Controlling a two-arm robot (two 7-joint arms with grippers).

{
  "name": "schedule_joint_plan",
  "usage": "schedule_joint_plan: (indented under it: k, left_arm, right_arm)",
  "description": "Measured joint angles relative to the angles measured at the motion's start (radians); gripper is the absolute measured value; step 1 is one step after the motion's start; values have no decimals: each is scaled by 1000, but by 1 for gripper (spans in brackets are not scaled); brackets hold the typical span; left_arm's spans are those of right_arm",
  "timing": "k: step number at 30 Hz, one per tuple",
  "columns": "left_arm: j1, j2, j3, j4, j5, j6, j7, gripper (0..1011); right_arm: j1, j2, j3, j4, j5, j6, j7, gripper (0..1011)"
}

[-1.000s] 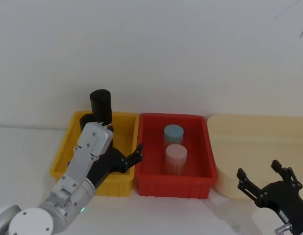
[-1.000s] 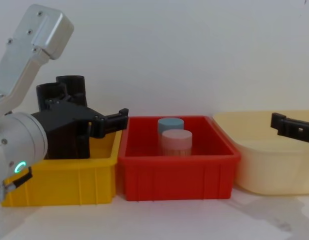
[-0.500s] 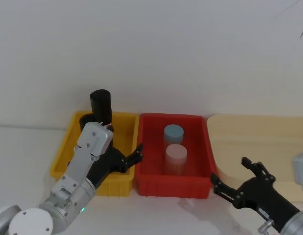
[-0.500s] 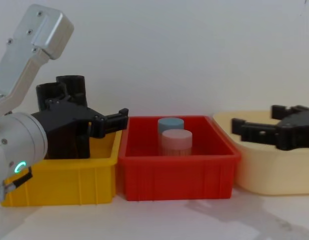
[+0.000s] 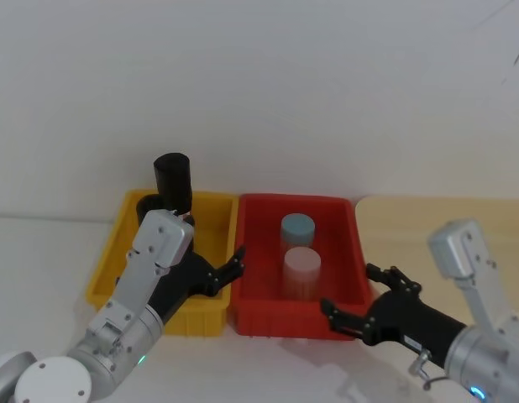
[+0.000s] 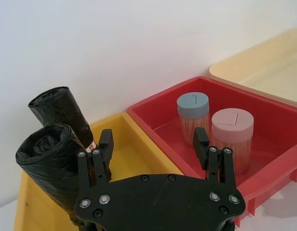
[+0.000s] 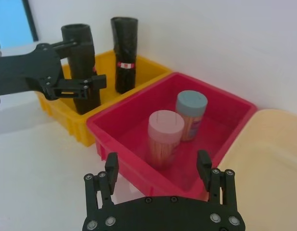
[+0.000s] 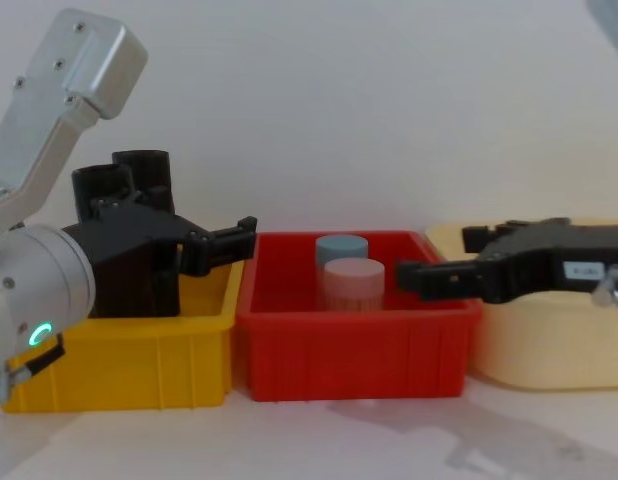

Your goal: Pick up the garbage bag with the one hand and transfer it to the other hand.

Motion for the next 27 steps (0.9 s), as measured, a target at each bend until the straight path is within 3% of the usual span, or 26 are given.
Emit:
schedule_joint_plan:
  k: [13,27]
  left_arm:
    - [0,0,0,0,0,0,0,1002]
    - [0,0,0,0,0,0,0,1002]
  right_arm:
    - [160,-12,-79,86,-16,108,75,999]
    - [276,-56,-136,210,-32,133,100,999]
